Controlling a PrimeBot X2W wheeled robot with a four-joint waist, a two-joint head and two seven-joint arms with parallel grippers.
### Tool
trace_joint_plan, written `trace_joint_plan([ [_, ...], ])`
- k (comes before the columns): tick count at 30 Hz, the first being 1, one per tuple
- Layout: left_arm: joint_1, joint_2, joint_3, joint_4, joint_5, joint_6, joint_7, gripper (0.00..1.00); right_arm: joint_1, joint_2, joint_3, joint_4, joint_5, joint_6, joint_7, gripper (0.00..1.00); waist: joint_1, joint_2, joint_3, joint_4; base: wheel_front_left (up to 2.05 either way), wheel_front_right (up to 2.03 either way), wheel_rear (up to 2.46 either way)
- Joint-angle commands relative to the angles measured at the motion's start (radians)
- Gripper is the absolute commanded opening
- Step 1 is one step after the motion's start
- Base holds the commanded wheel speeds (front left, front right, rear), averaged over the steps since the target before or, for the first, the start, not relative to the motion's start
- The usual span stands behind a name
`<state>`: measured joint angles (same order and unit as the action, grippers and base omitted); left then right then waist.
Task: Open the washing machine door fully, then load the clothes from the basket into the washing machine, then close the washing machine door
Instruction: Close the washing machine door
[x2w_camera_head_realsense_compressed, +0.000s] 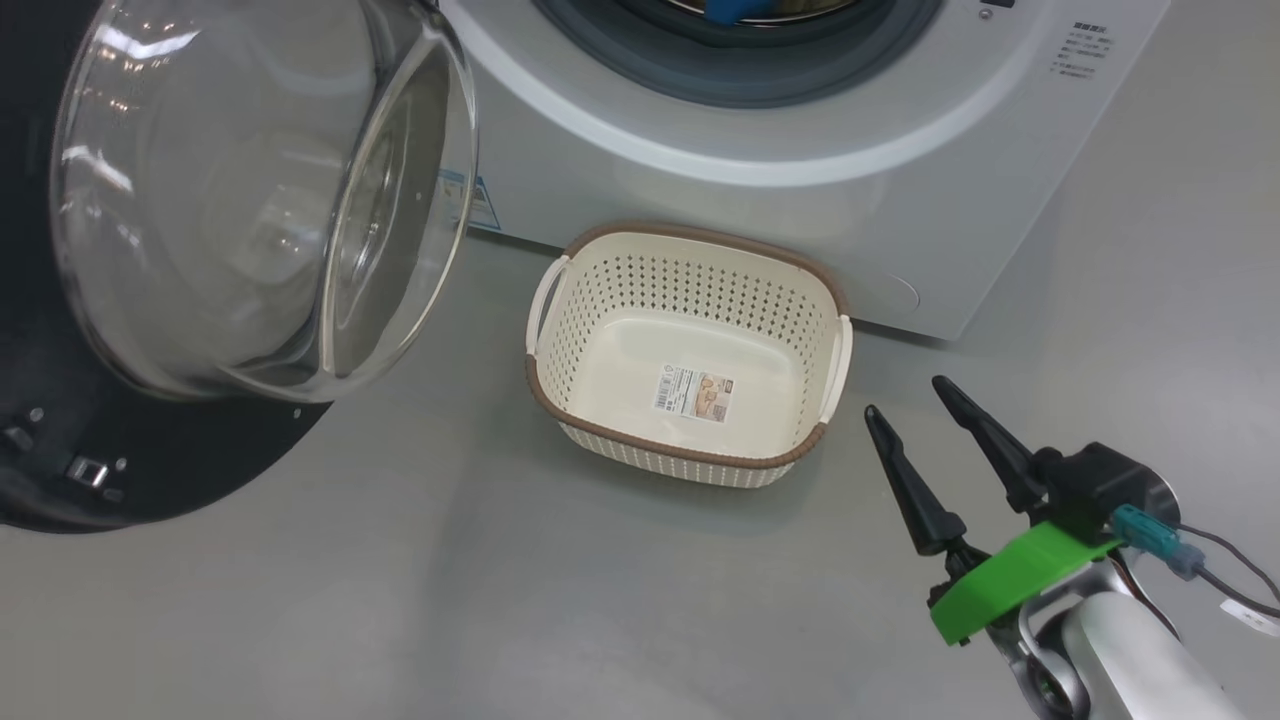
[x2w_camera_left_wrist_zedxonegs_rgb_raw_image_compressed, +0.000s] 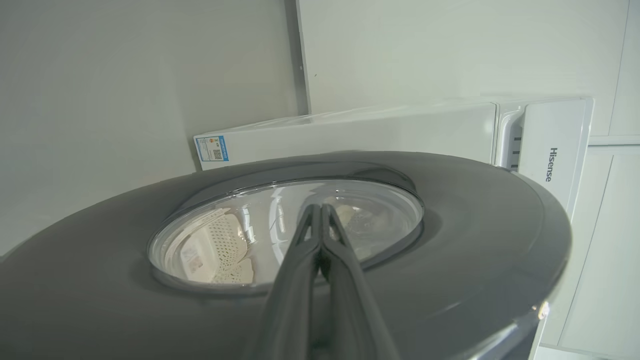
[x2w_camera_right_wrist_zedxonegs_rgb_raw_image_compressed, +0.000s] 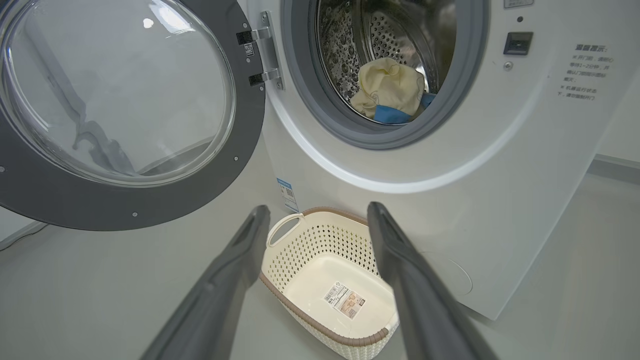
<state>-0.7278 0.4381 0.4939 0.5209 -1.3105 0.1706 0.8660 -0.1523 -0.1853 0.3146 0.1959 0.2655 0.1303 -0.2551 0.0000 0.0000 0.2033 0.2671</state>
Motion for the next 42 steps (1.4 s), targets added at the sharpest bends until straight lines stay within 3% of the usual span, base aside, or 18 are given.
trace_joint_plan([
  [1,0.002,0.039,0.004,-0.061,0.006,0.007,0.02,0.0,-0.033,0.003,0.007,-0.027,0.004,0.0,-0.007,1.0,0.0,0.0,-0.002,0.003,0.0,0.0,0.0],
  [12,0.076,-0.044,-0.046,-0.328,0.006,0.083,0.065,0.0,-0.031,0.022,-0.004,-0.033,0.002,0.0,-0.007,1.0,0.0,0.0,-0.005,0.01,0.0,0.0,0.0],
  [18,0.097,-0.124,-0.098,-0.485,0.012,0.126,0.062,0.0,-0.034,0.032,-0.004,-0.032,0.005,0.0,-0.007,1.0,0.0,0.0,-0.007,-0.004,0.0,0.0,0.0],
  [26,0.107,-0.215,-0.158,-0.551,0.02,0.115,0.032,0.0,-0.038,0.035,-0.004,-0.032,0.008,0.0,-0.007,1.0,0.0,0.0,-0.013,-0.05,0.0,0.0,0.0],
  [42,0.037,-0.323,-0.238,-0.476,0.034,0.042,-0.051,0.0,-0.027,0.051,-0.009,-0.032,0.008,0.0,-0.007,1.0,0.0,0.0,-0.04,-0.168,0.0,0.0,0.0],
])
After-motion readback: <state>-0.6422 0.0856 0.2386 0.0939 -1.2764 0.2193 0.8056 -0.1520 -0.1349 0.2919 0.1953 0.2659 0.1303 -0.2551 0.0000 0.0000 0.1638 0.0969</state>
